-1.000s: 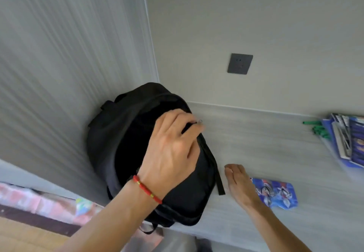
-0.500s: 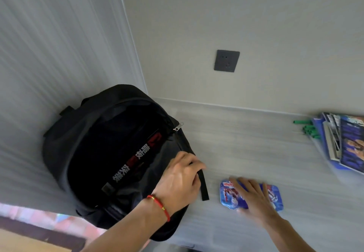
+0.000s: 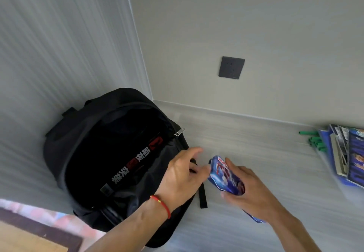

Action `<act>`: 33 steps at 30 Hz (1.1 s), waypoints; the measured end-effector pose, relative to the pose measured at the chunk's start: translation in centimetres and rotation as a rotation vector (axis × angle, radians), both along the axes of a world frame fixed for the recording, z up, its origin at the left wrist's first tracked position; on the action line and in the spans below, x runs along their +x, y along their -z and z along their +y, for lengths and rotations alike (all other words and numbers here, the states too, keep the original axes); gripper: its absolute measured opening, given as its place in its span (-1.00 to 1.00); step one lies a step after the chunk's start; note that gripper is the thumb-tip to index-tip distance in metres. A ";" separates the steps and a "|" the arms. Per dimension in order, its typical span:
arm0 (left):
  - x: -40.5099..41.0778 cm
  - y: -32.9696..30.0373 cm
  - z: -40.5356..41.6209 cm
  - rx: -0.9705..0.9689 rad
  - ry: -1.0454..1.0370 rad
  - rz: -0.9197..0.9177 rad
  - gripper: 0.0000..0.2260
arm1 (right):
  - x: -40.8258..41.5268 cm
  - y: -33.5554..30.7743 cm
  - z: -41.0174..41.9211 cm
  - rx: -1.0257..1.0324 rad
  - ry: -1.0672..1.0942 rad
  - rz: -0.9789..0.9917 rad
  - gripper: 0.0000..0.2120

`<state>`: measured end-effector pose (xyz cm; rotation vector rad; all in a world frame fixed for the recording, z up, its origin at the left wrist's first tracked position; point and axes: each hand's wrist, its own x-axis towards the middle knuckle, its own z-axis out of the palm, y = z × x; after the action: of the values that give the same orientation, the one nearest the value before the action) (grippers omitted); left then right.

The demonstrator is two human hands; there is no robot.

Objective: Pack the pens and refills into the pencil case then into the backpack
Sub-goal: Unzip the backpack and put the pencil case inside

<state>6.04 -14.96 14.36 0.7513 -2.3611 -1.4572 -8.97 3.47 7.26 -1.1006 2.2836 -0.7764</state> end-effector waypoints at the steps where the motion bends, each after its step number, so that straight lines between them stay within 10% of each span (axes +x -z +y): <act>1: 0.3 -0.6 -0.1 0.164 -0.034 -0.024 -0.59 | 0.4 -2.3 -0.9 -0.020 -0.099 0.010 -0.12; 7: 4.3 -2.3 -1.8 0.795 -0.281 0.137 -0.68 | 4.3 -9.8 -6.9 -0.064 -0.438 0.229 -0.32; 14: 8.7 -1.7 -5.2 0.862 -0.687 0.302 -0.78 | 7.0 -11.1 -10.9 -0.187 -0.478 0.658 -0.65; 17: 9.5 -0.6 -5.5 0.625 -0.764 0.305 -0.74 | 7.0 -11.1 -12.0 -0.190 -0.341 0.679 -0.69; 22: 10.1 1.3 -7.0 -0.381 -0.526 -0.212 -0.69 | 6.4 -11.8 -13.7 -0.158 -0.294 0.735 -0.71; 33: 8.6 2.9 -7.4 -0.496 -0.437 -0.587 -0.56 | 10.5 -12.3 -18.5 -0.248 -0.349 0.792 -0.65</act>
<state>14.61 -22.37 11.45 1.5670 -2.5452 -0.4755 1.55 -15.06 19.54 -2.1570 2.4986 -0.5415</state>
